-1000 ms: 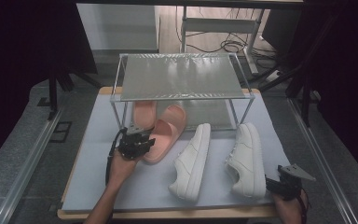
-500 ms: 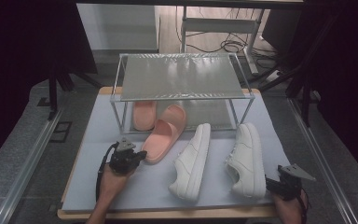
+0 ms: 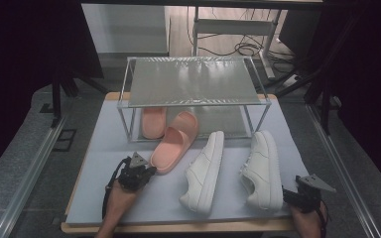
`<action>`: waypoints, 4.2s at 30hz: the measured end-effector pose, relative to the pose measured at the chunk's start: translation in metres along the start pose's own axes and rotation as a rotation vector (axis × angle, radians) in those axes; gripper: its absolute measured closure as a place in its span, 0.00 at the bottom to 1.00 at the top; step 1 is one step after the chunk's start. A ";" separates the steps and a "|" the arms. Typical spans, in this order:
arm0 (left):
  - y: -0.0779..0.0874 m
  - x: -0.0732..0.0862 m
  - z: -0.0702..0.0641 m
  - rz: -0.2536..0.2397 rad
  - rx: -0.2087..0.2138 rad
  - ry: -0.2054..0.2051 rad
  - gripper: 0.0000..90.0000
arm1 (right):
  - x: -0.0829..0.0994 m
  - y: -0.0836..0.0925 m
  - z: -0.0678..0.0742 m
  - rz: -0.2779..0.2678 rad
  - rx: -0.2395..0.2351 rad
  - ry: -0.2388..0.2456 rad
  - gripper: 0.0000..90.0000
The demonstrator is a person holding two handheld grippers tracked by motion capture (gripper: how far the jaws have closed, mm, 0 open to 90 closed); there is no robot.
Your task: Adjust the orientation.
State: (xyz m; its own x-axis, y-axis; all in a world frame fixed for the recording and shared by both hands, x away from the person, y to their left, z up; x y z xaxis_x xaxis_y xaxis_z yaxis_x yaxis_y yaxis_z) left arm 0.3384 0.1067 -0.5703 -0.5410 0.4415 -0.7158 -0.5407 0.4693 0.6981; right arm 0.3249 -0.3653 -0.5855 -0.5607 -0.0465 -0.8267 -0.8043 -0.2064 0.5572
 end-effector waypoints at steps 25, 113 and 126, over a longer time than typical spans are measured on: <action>-0.034 -0.037 -0.032 -0.028 0.069 -0.062 0.97 | 0.000 0.000 0.000 0.000 0.001 -0.001 0.17; -0.102 -0.095 0.028 -0.071 -0.045 0.046 0.94 | 0.000 0.000 0.000 -0.001 -0.001 0.001 0.17; -0.082 -0.087 0.022 -0.068 -0.003 0.041 0.79 | 0.000 0.000 0.000 -0.001 0.000 0.003 0.17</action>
State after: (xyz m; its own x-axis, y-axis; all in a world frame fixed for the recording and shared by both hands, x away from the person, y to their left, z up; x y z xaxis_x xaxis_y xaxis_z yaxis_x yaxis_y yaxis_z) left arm 0.4439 0.0466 -0.5654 -0.5292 0.3769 -0.7602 -0.5790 0.4945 0.6483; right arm 0.3251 -0.3655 -0.5855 -0.5594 -0.0489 -0.8275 -0.8048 -0.2069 0.5563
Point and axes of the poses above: each handheld gripper's, and its own axes: y roughly backward along the jaws, x roughly out of its underside, z roughly to its left, the point moved 9 cm from there along -y, roughly forward along the jaws, and after that the axes turned 5 degrees about -y, right-handed, at the moved point
